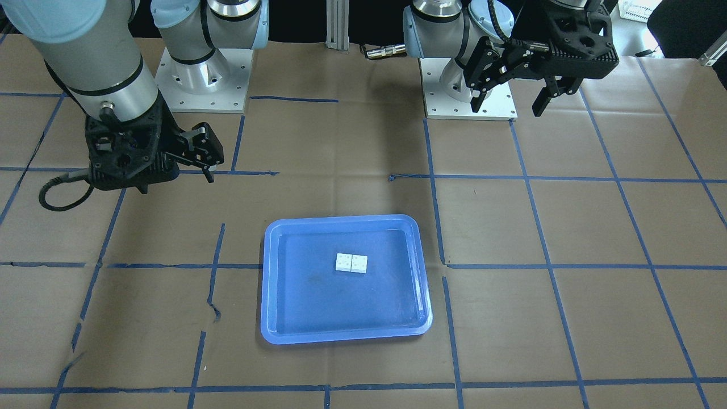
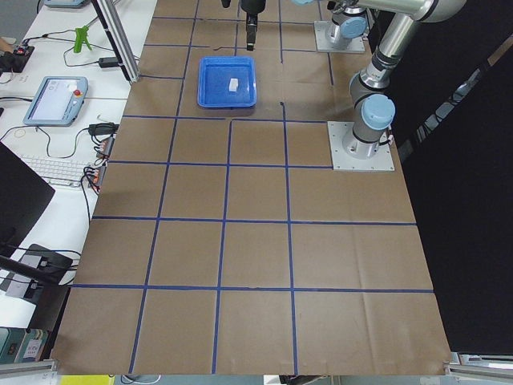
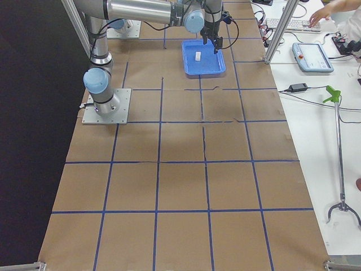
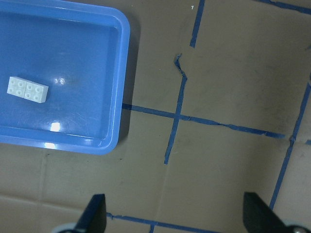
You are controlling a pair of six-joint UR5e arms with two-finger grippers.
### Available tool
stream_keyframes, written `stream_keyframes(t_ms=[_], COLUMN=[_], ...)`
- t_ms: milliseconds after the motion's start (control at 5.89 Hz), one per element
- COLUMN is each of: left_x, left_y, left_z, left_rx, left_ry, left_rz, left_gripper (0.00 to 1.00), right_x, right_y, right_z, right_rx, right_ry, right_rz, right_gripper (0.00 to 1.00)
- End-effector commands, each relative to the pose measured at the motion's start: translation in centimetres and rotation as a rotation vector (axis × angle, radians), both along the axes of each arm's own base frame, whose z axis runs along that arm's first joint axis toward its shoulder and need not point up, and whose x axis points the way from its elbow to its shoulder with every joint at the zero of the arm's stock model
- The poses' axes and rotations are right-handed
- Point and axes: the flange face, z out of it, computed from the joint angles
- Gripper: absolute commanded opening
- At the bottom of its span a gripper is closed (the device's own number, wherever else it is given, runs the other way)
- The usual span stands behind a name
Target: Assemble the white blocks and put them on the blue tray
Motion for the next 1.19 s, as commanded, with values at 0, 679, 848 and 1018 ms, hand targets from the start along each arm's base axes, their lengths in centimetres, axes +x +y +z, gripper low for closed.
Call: stream_keyframes(t_ms=[0,679,848,1018], left_x=[-0.06,-0.08,-0.01,-0.01], left_y=[-0.02,-0.08,-0.05,-0.05], left_z=[-0.04,-0.03,0.11,0.11], left_rx=[0.001,0.001,-0.002,-0.002], left_ry=[0.0,0.002,0.001,0.001], left_rz=[-0.001,-0.001,0.0,0.0], left_gripper=[0.99,0.99,0.99,0.99], right_x=[-0.4,-0.54,-0.46,-0.46], right_y=[1.77,2.57,2.59,2.59], right_z=[1.73,2.59,2.59,2.59], right_rx=[0.009,-0.006,-0.006,-0.006], right_ry=[-0.002,0.01,0.01,0.01], right_rz=[-0.089,-0.134,-0.132,-0.132], right_gripper=[1.0,1.0,1.0,1.0])
